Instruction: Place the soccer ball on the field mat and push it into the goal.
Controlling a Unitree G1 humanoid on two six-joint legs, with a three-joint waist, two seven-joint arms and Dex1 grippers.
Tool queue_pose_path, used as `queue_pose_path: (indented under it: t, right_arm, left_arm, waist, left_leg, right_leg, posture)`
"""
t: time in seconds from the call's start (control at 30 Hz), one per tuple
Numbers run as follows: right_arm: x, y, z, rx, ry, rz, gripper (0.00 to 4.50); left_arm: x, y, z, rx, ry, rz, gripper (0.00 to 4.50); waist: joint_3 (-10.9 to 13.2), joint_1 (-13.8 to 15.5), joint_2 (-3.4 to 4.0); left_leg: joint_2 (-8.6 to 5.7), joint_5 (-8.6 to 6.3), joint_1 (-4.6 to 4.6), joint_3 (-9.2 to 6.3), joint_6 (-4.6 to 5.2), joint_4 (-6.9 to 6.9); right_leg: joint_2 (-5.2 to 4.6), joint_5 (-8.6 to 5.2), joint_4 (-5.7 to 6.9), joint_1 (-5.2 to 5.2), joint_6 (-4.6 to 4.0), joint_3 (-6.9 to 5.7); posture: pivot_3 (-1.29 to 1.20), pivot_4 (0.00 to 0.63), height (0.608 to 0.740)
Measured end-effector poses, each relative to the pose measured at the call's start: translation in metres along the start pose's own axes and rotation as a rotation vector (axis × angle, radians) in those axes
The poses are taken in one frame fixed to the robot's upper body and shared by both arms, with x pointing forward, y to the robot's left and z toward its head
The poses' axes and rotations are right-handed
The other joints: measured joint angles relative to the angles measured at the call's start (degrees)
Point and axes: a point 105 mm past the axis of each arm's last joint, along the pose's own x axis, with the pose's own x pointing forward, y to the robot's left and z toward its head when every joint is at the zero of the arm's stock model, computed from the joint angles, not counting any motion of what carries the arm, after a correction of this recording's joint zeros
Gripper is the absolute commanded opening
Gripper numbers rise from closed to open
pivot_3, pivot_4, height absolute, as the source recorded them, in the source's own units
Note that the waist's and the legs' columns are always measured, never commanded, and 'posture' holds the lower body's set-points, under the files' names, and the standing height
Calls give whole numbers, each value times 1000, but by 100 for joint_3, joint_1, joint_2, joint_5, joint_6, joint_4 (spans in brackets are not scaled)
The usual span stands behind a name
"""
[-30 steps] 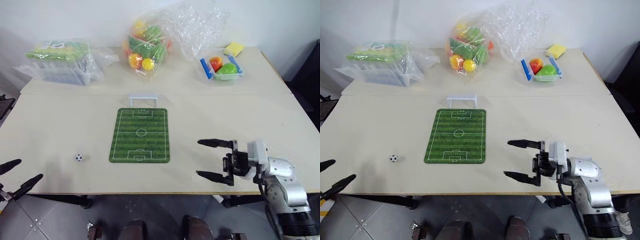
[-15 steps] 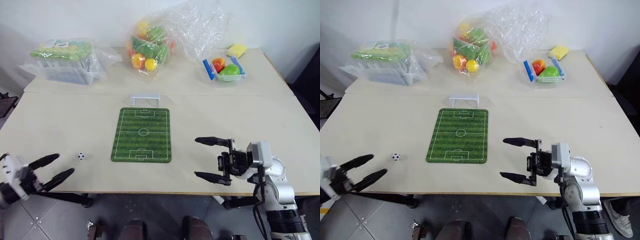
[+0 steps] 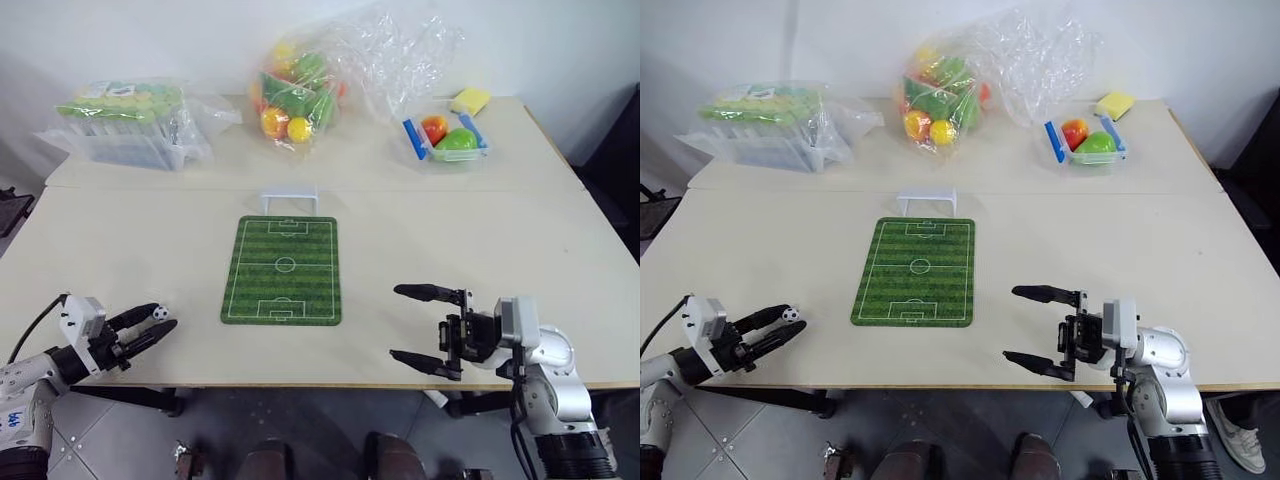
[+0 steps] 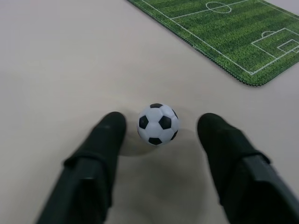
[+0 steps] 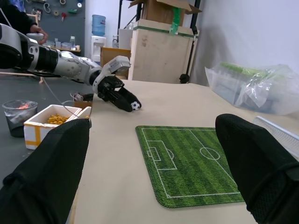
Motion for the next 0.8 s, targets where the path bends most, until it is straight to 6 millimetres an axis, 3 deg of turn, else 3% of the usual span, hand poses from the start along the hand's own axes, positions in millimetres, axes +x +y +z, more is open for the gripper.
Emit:
queue_pose_path:
  t: [0.1,0.23,0.3,0.5,0.63,0.8]
  right_arm:
    - [-2,1,-2,5,10,-11,4500]
    - [-8,2,-6,-1,31,-30,4500]
    - [-16,1,-10,-1,63,-42,4500]
    - [-52,-1,-19,-16,174,-108,4500]
    - [-77,-7,-26,-46,303,-146,4500]
    - [-85,-7,-24,-59,332,-172,4500]
  left_arm:
    - [3,-1,1,2,-7,-9,847]
    - [19,-12,18,32,-65,-86,847]
    - [32,-22,37,80,-109,-162,847]
    - [82,-72,83,264,-160,-481,847]
    - [117,-100,84,330,-103,-624,847]
    - [131,-105,62,366,-5,-658,847]
  waist:
    - [0,12,0]
    - [0,22,-1]
    - [0,32,-1]
    - [-1,31,0]
    - [0,12,1]
    - [0,-8,2]
  left_leg:
    - [0,0,-1,0,0,1]
    - [0,-1,-6,-2,1,11]
    - [0,-2,-11,-3,2,19]
    - [-2,-3,-10,1,3,34]
    - [-2,-2,-10,5,4,38]
    - [14,-3,-9,12,3,37]
  right_leg:
    - [0,0,0,0,0,0]
    - [0,1,2,0,0,0]
    - [0,2,3,0,-1,0]
    - [0,8,6,5,-2,3]
    - [2,10,6,5,-1,6]
    - [16,11,1,5,-3,8]
  posture:
    - [0,150,740]
    - [0,150,740]
    - [0,150,740]
    - [0,150,740]
    - [0,150,740]
    - [0,150,740]
